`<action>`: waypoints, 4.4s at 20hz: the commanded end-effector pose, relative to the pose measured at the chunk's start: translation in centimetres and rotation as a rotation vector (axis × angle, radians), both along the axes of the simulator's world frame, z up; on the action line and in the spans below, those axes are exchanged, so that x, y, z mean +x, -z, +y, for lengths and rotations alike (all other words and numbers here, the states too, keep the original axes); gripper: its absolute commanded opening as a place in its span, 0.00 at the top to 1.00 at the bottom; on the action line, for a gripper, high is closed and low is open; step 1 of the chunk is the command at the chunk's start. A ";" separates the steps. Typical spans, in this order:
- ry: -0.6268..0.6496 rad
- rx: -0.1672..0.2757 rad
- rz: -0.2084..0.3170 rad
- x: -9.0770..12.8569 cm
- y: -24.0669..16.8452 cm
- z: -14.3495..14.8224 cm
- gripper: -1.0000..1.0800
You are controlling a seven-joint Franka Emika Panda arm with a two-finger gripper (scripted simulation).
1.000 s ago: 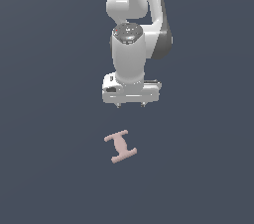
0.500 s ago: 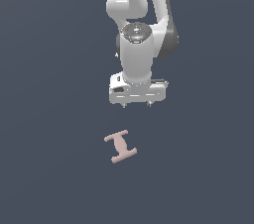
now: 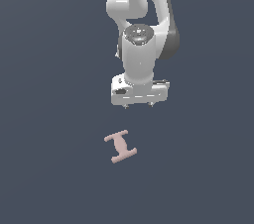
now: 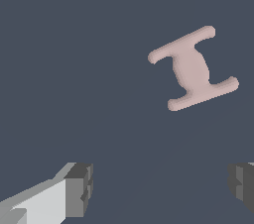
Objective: Pick up the object and move it to a goal position.
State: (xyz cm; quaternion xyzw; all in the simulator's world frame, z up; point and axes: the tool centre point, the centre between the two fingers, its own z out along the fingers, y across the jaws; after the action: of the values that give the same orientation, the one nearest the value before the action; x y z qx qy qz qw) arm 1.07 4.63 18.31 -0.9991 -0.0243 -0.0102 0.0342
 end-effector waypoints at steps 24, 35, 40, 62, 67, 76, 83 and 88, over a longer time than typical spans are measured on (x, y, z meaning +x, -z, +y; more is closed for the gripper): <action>-0.324 -0.061 0.002 9.1 9.5 -6.3 0.04; -0.379 -0.072 0.005 10.2 11.6 -7.7 0.04; -0.377 -0.071 0.006 10.1 12.2 -7.6 0.04; -0.380 -0.072 0.005 10.2 16.6 -7.6 1.00; -0.380 -0.072 0.005 10.2 16.5 -7.6 1.00; -0.380 -0.072 0.005 10.2 12.5 -5.9 1.00; -0.380 -0.072 0.005 10.3 5.8 -3.0 1.00; -0.380 -0.072 0.005 10.5 0.9 -0.9 1.00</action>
State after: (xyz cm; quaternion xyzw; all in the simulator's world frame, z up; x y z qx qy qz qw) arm 11.54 3.16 16.00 -0.9771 -0.2130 -0.0005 -0.0001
